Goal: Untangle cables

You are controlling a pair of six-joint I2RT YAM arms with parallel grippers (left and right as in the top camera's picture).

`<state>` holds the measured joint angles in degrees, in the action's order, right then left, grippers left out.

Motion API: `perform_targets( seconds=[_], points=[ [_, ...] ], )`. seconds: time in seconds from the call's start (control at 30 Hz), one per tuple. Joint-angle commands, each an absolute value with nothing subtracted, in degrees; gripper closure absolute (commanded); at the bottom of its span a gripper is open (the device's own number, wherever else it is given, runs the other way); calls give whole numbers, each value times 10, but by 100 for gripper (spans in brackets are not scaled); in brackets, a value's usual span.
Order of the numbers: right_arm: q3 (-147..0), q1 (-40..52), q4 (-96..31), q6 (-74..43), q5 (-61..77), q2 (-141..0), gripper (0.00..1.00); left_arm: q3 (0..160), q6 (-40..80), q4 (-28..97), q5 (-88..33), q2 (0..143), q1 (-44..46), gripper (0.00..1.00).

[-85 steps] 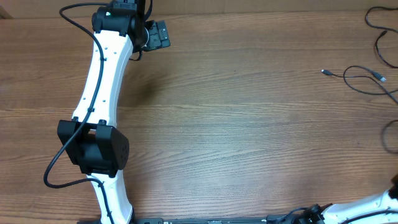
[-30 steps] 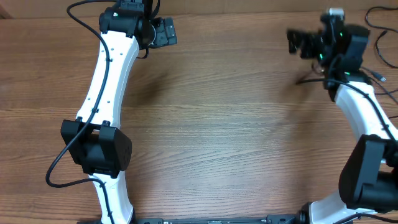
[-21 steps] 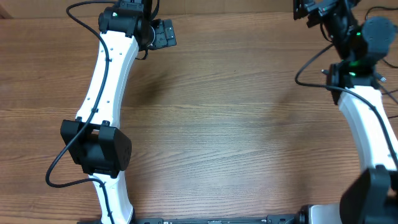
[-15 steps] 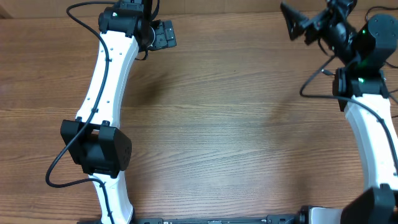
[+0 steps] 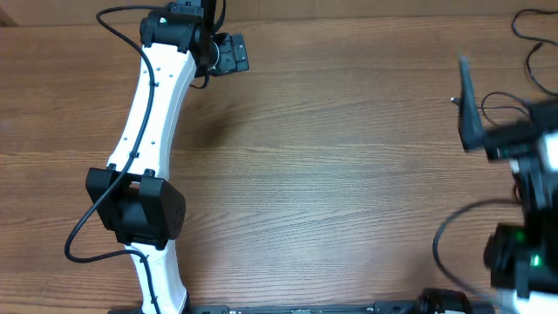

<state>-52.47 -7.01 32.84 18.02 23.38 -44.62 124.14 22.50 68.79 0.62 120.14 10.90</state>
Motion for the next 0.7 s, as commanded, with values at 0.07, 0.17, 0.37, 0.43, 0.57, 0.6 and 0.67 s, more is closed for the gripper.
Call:
perform_targets(
  seconds=[0.07,0.17,0.37,0.43,0.57,0.6,0.67],
  points=[
    [-462,-76,232,61,213,-381,0,1245,231,711,1,1207,113,0],
    [-385,-76,258,62,213,-362,0,1245,225,713,1,1207,113,0],
    [-189,-81,463,57,210,-360,0,1245,204,722,2,1207,113,0],
    [-123,-81,566,56,208,-363,0,1245,199,722,1,1207,113,0],
    [-35,-81,696,34,124,-365,0,1245,199,718,1,1207,113,0],
    [-32,-81,695,25,124,-366,0,1245,199,717,2,1207,113,0],
    [-30,-80,689,23,124,-366,0,1245,199,717,1,1207,113,0]
  ],
)
